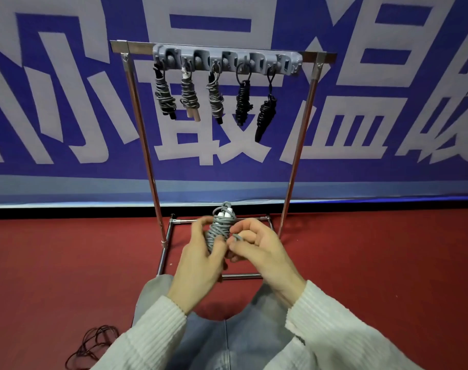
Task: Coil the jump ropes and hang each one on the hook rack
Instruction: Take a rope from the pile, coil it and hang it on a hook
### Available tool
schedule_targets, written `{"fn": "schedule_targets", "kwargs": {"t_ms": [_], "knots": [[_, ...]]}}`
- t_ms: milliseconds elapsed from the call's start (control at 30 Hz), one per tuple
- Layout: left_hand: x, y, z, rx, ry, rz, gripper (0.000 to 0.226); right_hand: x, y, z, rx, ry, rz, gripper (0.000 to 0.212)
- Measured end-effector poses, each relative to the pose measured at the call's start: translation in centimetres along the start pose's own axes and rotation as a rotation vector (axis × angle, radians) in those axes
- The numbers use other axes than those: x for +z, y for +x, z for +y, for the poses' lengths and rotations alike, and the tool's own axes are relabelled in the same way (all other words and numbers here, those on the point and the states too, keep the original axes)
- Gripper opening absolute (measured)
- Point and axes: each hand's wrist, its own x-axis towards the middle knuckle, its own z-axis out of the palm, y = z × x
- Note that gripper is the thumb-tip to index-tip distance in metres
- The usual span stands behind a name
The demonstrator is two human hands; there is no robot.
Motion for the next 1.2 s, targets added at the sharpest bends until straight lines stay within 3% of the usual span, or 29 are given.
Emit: {"fn": "schedule_targets", "kwargs": {"t_ms": [67, 100, 233, 367, 600, 833, 1200], "knots": [[-0.8, 0.2, -0.3, 0.031, -0.049, -0.074, 0.061, -0.2, -0.1, -0.1, 0.012, 0.014, -0.079, 0.030], [-1.1, 0.3, -0.5, 0.060, -0.041, -0.093, 0.064, -0.3, -0.2, -0.1, 0.006, -0.002, -0.101, 0.030], [-1.6, 0.5, -0.2, 0.083, -0.109, -0.075, 0.041, -0.5, -0.4, -0.5, -0.002, -0.002, -0.161, 0.035], [-1.2, 0.2, 0.3, 0.070, -0.243, -0.070, 0.019, -0.2, -0.1, -0.7, -0.088, -0.002, -0.053, 0.017], [-0.3, 1.1, 0.0, 0.049, -0.197, -0.032, 0.041, 1.2, 0.3, 0.2, -0.182, 0.040, 0.083, 0.026], [-0.4, 1.0, 0.2, 0.040, -0.186, -0.010, 0.022, 1.0, 0.2, 1.3, -0.358, -0.178, 0.253, 0.027], [-0.1, 0.7, -0.2, -0.038, -0.198, -0.087, 0.005, 1.2, 0.2, 1.4, -0.192, 0.005, 0.186, 0.038]]}}
